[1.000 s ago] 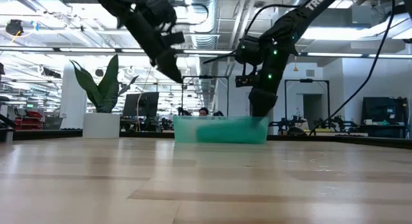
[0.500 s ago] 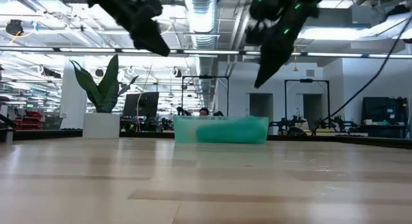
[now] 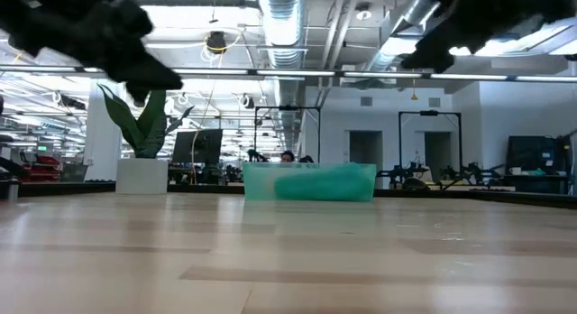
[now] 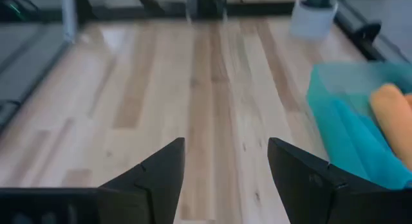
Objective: Roll microfiber towels into tight, uniform cylinder then place into a basket
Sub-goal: Return to Home Position
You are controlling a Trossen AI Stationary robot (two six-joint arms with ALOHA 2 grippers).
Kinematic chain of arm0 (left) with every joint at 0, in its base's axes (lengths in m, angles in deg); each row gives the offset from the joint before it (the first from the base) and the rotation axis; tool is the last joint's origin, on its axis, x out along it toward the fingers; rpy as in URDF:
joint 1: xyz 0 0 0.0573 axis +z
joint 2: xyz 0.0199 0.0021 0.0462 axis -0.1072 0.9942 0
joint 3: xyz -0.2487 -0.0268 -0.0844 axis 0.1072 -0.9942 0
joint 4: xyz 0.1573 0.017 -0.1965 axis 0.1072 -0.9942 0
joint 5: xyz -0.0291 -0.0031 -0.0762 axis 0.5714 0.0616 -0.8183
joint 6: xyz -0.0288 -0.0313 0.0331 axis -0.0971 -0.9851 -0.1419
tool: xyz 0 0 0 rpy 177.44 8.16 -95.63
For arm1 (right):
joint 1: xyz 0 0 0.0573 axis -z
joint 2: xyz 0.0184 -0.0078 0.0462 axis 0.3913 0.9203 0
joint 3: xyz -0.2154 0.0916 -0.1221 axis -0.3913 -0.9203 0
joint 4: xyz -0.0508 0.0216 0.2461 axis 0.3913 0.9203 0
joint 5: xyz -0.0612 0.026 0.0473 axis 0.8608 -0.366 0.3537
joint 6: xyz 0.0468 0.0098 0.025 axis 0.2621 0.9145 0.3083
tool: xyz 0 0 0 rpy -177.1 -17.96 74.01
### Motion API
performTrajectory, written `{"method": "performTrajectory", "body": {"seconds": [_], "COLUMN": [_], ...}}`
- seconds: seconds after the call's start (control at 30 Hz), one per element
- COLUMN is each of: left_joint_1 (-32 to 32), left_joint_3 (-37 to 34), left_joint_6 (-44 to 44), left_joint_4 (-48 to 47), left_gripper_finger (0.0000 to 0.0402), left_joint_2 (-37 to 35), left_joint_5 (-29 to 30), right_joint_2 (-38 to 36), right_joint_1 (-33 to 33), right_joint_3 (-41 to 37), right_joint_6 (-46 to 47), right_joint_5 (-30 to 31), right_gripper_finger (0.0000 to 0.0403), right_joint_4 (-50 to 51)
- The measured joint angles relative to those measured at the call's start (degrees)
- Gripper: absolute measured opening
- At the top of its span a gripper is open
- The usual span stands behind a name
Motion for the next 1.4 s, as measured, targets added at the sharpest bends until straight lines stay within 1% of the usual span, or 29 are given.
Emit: {"method": "performTrajectory", "body": {"seconds": [0.13,0.2,0.33,0.43,0.5,0.63,0.7,0.77,0.8,0.83,0.87,0.97,1.07,1.2,1.4], "left_joint_1": [-3.29,-4.63,-6.61,-7.73,-8.6,-10.49,-10.87,-10.86,-10.88,-10.86,-10.86,-10.86,-10.86,-10.86,-10.84], "left_joint_3": [-6.45,-9.19,-13.34,-16.13,-17.59,-17.56,-17.58,-17.6,-17.6,-17.6,-17.6,-17.47,-17.29,-17.27,-17.23], "left_joint_6": [-1.48,-1.61,-1.47,0.68,2.37,5.77,5.1,4.4,3.59,2.23,1.02,-1.02,-1.1,-0.52,-0.9], "left_joint_4": [0.67,1.92,3.8,4.35,7.78,8.46,7.09,6.3,4.95,2.56,2.47,2.02,1.51,1.37,1.18], "left_gripper_finger": [0.0023,0.0006,0.0008,0.0005,0.0002,0.0003,0.0005,0.0006,0.0007,0.0007,0.0007,0.0007,0.0007,0.0007,0.0007], "left_joint_2": [-10.73,-16.22,-26.98,-34.73,-35.16,-32.44,-32.24,-32.42,-32.36,-32.28,-32.05,-31.09,-30.34,-30.36,-30.33], "left_joint_5": [0.34,0.47,2.27,2.53,2.07,1.08,3.28,5.18,6.15,6.58,6.46,6.21,6.35,6.44,6.45], "right_joint_2": [-10.26,-14.65,-22.38,-28.49,-32.99,-41.82,-46.53,-49.45,-49.0,-48.6,-48.23,-42.46,-40.61,-37.23,-35.36], "right_joint_1": [-1.89,-2.6,-3.5,-4.21,-4.84,-5.42,-5.53,-5.52,-5.43,-5.37,-5.24,-5.1,-5.13,-5.13,-5.13], "right_joint_3": [-3.76,-4.8,-7.23,-9.88,-12.72,-21.23,-26.38,-31.15,-33.05,-33.64,-33.65,-33.67,-33.64,-33.64,-33.64], "right_joint_6": [1.98,2.51,1.89,1.62,1.56,1.51,1.74,3.24,3.84,4.32,4.45,1.86,-0.26,-0.35,-0.48], "right_joint_5": [0.0,0.02,0.01,0.04,0.0,0.09,0.98,2.66,3.37,3.22,3.08,2.92,2.97,2.88,2.89], "right_gripper_finger": [0.0244,0.0244,0.0244,0.0244,0.0244,0.0244,0.0244,0.0244,0.0244,0.0244,0.0244,0.0244,0.0244,0.0244,0.0244], "right_joint_4": [-0.19,-0.3,0.06,1.0,0.45,-4.28,-7.73,-11.46,-12.15,-13.64,-14.24,-13.54,-13.56,-13.51,-13.51]}}
